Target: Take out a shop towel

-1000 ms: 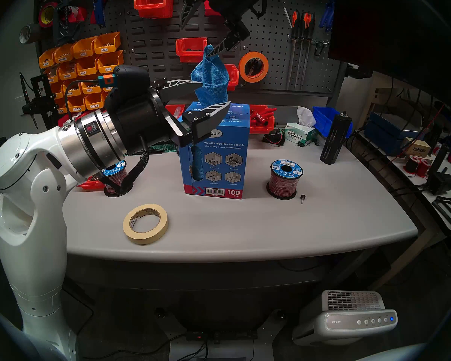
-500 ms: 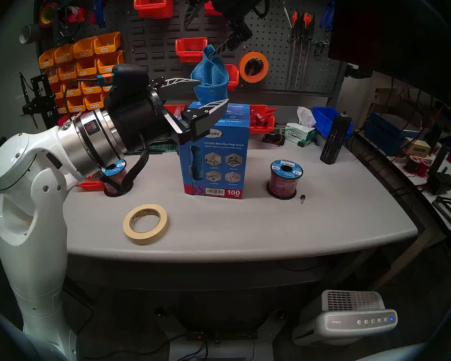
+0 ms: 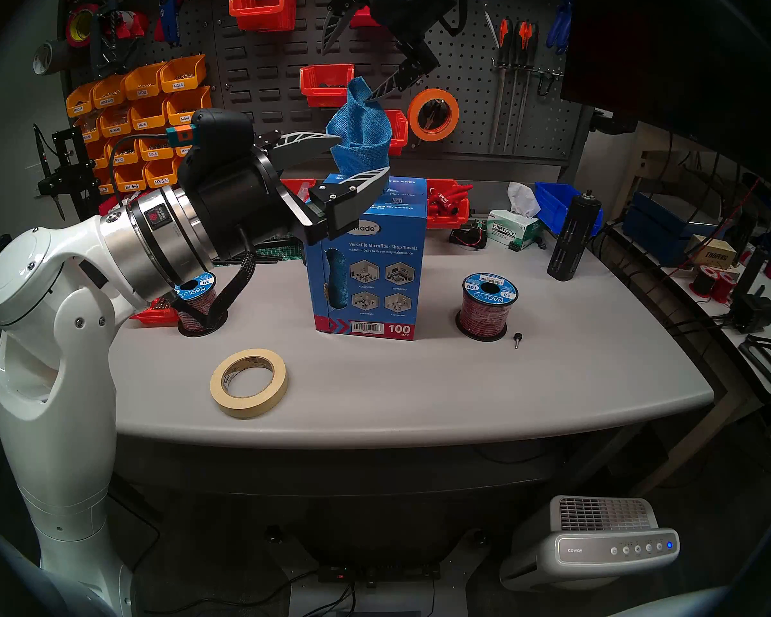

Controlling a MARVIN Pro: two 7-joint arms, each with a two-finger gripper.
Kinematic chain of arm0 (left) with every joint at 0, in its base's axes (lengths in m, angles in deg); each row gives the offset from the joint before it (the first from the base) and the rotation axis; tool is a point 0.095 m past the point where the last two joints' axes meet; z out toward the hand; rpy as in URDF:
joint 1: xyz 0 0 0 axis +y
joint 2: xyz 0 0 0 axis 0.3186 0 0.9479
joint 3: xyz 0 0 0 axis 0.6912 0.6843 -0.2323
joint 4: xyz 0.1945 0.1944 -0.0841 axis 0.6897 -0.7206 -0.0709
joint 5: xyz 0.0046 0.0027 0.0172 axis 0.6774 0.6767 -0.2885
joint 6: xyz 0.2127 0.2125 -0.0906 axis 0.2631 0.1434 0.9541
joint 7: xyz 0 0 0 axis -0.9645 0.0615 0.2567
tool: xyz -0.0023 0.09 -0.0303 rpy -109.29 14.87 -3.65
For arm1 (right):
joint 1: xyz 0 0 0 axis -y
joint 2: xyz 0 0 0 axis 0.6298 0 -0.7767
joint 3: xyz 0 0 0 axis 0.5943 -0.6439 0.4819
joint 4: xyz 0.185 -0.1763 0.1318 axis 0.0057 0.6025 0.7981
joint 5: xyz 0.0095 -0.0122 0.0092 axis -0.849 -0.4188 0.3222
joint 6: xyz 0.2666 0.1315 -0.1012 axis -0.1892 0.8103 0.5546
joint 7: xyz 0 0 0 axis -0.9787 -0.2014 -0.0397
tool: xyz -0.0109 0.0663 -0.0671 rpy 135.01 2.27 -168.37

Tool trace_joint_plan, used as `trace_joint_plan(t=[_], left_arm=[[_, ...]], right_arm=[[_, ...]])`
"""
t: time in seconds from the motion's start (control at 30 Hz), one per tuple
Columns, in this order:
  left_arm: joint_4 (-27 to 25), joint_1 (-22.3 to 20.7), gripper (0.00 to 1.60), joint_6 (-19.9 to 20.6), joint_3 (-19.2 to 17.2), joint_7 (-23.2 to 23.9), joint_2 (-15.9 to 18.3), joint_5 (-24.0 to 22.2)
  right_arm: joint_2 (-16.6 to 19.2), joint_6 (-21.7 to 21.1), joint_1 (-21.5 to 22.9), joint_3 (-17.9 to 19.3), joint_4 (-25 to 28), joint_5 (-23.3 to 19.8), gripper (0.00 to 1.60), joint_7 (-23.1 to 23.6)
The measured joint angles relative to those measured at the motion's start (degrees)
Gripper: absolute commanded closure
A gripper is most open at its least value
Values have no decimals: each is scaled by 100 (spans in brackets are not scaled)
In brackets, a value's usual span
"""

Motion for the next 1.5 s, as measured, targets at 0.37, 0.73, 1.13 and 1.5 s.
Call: trace_joint_plan(t=[0.37,0.73,1.13,1.5], left_arm=[[0,3,0,-11,-8,-52,-13,9],[1,12,0,-15,-21,-111,-27,17],[7,30,0,-15,-33,-169,-41,27],[15,50,0,-15,-36,-230,-50,38]], right_arm=[[-63,0,-70,27,24,-15,0,0],[-165,-1,-117,80,18,-47,0,0],[-188,-3,-166,89,-32,-77,86,0],[-188,-11,-225,87,-106,-99,160,5]])
